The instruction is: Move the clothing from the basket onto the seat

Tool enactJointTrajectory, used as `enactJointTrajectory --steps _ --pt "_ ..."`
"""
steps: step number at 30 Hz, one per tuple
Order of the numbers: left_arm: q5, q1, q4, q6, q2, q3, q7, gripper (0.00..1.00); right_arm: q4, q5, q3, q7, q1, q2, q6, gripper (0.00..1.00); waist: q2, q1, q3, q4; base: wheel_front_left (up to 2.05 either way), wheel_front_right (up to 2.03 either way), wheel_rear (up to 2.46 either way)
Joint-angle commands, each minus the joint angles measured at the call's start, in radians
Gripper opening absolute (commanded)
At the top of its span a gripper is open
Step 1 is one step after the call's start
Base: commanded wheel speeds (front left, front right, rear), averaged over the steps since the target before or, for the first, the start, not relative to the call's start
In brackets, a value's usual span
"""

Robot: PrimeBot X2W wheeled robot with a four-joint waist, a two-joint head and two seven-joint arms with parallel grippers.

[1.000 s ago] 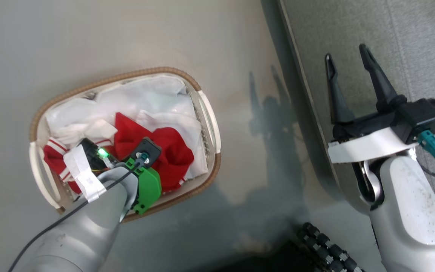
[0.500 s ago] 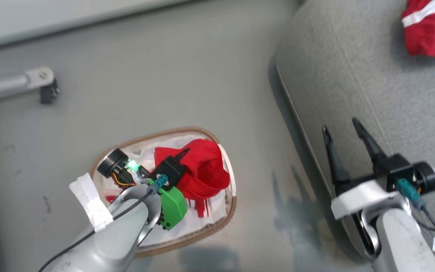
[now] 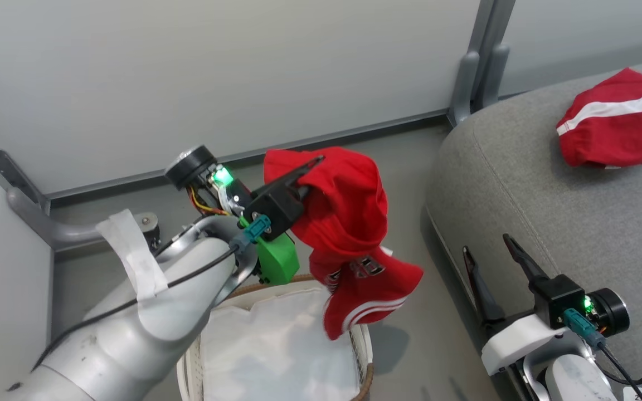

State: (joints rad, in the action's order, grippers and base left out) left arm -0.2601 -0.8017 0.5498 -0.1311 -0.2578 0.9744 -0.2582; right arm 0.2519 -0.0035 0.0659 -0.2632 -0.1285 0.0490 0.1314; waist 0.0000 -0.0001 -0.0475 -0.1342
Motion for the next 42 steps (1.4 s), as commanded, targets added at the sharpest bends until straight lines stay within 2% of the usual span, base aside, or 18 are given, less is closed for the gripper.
enactJointTrajectory --steps 1,8,18,31,42 --pt "-0.018 -0.037 -0.01 0.001 -0.012 0.008 0.005 0.0 0.003 -0.003 0.009 -0.002 0.007 0.003 -0.001 1.0 0.0 0.0001 0.085 0.039 0.0 0.0 0.0" --pt "-0.057 -0.174 -0.009 0.001 -0.027 0.04 0.016 0.0 0.02 0.001 0.078 -0.002 -0.05 0.003 -0.001 1.0 0.0 0.0001 0.092 0.038 0.0 0.0 0.0" --pt "-0.093 -0.297 0.035 0.001 -0.011 0.05 0.002 0.0 0.042 0.008 0.162 -0.002 -0.113 0.003 -0.001 1.0 0.0 0.0001 0.103 0.041 0.0 0.0 0.0" --pt "-0.113 -0.343 0.032 0.001 -0.018 0.054 -0.007 0.0 0.119 -0.023 0.209 -0.002 -0.191 0.003 -0.001 1.0 0.0 0.0001 0.108 0.074 0.0 0.0 0.0" --pt "-0.117 -0.357 -0.018 0.001 0.023 0.09 -0.008 0.0 0.228 -0.065 0.231 -0.002 -0.35 0.003 -0.001 1.0 0.0 0.0001 0.101 0.092 0.0 0.0 0.0"
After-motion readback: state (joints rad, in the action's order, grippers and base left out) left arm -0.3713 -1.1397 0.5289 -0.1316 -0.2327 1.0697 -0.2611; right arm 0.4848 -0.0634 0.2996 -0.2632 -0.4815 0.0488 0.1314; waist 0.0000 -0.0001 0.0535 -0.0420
